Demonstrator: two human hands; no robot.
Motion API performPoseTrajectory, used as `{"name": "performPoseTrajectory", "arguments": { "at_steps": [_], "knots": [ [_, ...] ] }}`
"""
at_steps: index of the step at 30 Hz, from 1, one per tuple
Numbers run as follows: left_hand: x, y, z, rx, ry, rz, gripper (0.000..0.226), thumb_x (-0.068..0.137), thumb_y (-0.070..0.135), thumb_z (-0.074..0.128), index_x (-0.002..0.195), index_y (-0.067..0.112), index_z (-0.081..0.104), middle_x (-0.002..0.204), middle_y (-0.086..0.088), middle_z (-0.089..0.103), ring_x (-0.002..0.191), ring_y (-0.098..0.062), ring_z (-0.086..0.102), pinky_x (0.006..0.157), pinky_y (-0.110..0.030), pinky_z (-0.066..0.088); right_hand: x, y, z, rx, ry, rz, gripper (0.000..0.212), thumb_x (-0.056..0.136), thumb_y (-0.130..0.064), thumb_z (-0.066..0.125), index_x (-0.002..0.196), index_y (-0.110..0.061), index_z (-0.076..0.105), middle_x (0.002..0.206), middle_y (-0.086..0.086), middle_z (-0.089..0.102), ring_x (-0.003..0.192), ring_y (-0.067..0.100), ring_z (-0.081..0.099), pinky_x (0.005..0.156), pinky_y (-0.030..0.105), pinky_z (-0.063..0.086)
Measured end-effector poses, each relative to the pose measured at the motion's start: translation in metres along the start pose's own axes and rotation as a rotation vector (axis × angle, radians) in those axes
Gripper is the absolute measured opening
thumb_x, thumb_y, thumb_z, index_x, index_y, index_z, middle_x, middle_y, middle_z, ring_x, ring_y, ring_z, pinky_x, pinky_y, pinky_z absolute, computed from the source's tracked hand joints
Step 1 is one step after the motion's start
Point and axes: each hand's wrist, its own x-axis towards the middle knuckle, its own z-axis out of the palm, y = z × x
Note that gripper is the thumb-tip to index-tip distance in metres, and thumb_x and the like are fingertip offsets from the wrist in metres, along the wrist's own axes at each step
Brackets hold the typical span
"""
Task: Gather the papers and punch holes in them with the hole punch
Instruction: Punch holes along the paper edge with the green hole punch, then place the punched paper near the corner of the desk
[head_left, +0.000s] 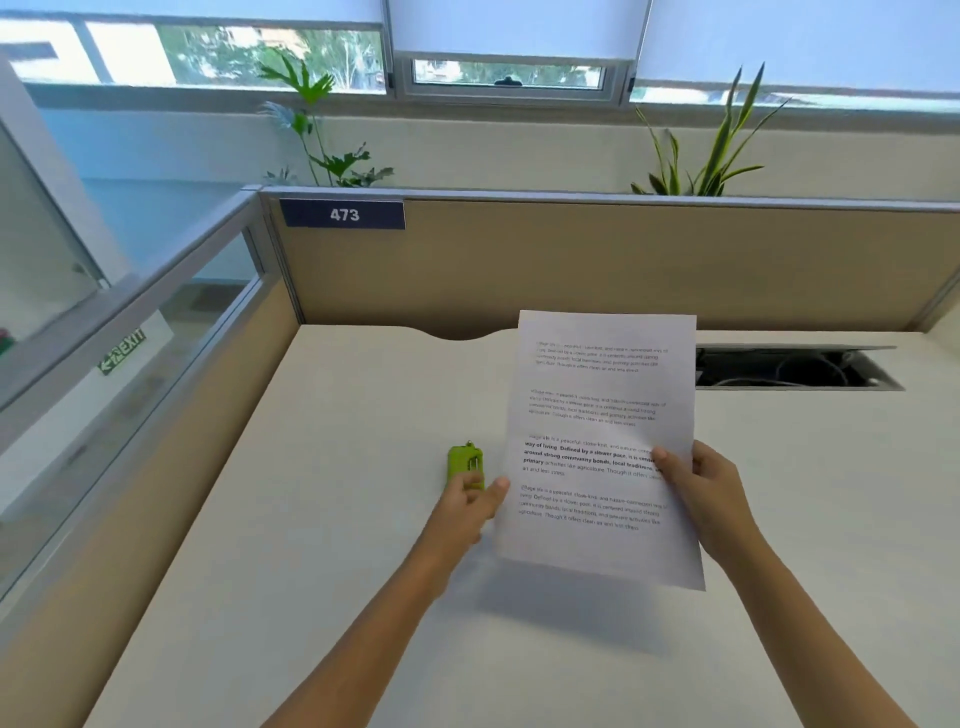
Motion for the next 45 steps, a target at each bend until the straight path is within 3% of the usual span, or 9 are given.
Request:
{"name": "performPoseTrajectory", "arguments": {
  "at_steps": [3,8,16,18,23,32,35,39,45],
  "knots": [
    [-0.016,-0.001,0.005,-0.165,-0.082,-0.015,0.055,0.083,0.037,0.070,0.130,0.021,0.046,0.124,0.000,0.064,0.110,-0.019,0.064,0.094,-0.048,0.052,-0.008,-0.013,0.005,0.040,-0.018,-0.053,0.005,0.086,-0.029,0.066,0.088,-0.027,0.070,0.086,-0.001,0.076,0.074,0.019,0.073,0.062,0.036,0.059],
    [-0.036,0.008,0.002,-0.180,-0.042,0.126,0.029,0.089,0.017,0.065,0.117,0.020,0.061,0.108,0.001,0.074,0.098,-0.018,0.071,0.084,-0.046,0.057,-0.022,-0.033,0.014,0.075,-0.084,-0.112,0.008,0.088,-0.029,0.065,0.094,-0.025,0.068,0.088,0.001,0.076,0.074,0.025,0.074,0.061,0.038,0.060],
    [-0.057,0.010,-0.011,-0.201,0.164,0.295,0.015,0.090,0.013,0.062,0.103,0.019,0.068,0.101,0.002,0.076,0.090,-0.015,0.072,0.068,-0.022,0.056,-0.038,-0.054,0.033,0.140,-0.172,-0.138,0.020,0.088,-0.024,0.063,0.105,-0.015,0.065,0.100,0.007,0.074,0.086,0.031,0.072,0.072,0.048,0.060],
    [-0.060,0.010,-0.016,-0.215,0.202,0.308,0.013,0.090,0.014,0.062,0.101,0.019,0.068,0.099,0.003,0.076,0.089,-0.015,0.072,0.069,-0.023,0.057,-0.043,-0.053,0.039,0.135,-0.200,-0.140,0.020,0.088,-0.022,0.064,0.107,-0.016,0.064,0.103,0.006,0.073,0.089,0.029,0.071,0.074,0.047,0.060],
    [-0.061,0.013,-0.037,-0.259,0.271,0.331,0.012,0.090,0.017,0.063,0.100,0.019,0.069,0.097,0.005,0.077,0.089,-0.016,0.072,0.076,-0.030,0.058,-0.053,-0.044,0.063,0.123,-0.221,-0.148,0.016,0.088,-0.018,0.064,0.103,-0.021,0.063,0.104,0.000,0.072,0.088,0.017,0.070,0.067,0.027,0.056],
    [-0.048,0.003,-0.113,-0.334,0.328,0.294,0.013,0.087,0.014,0.067,0.099,0.015,0.069,0.096,0.001,0.077,0.086,-0.017,0.073,0.066,-0.024,0.057,-0.055,-0.040,0.153,0.087,-0.174,-0.103,0.009,0.089,-0.013,0.062,0.094,-0.020,0.063,0.099,0.003,0.072,0.090,0.026,0.067,0.077,0.044,0.057],
    [-0.033,-0.003,-0.150,-0.278,0.333,0.256,0.015,0.086,0.009,0.067,0.100,0.014,0.067,0.094,0.002,0.077,0.086,-0.016,0.073,0.065,-0.021,0.057,-0.051,-0.037,0.193,0.066,-0.157,-0.080,0.009,0.089,-0.013,0.063,0.092,-0.021,0.063,0.098,0.004,0.071,0.088,0.026,0.067,0.078,0.045,0.057],
    [-0.007,-0.014,-0.194,-0.090,0.413,0.215,0.013,0.085,0.008,0.068,0.095,0.016,0.064,0.096,0.001,0.075,0.088,-0.015,0.071,0.076,-0.029,0.058,-0.038,-0.027,0.248,0.012,-0.137,-0.021,0.008,0.088,-0.016,0.063,0.088,-0.023,0.060,0.096,0.002,0.069,0.085,0.022,0.066,0.073,0.039,0.055],
    [0.042,-0.022,-0.246,0.150,0.511,0.156,0.011,0.086,0.011,0.066,0.096,0.014,0.063,0.096,-0.001,0.071,0.088,-0.017,0.066,0.066,-0.022,0.051,-0.010,-0.005,0.330,-0.069,-0.082,0.064,0.013,0.087,-0.013,0.062,0.098,-0.010,0.057,0.102,0.012,0.067,0.089,0.028,0.063,0.078,0.045,0.054]
  ]
}}
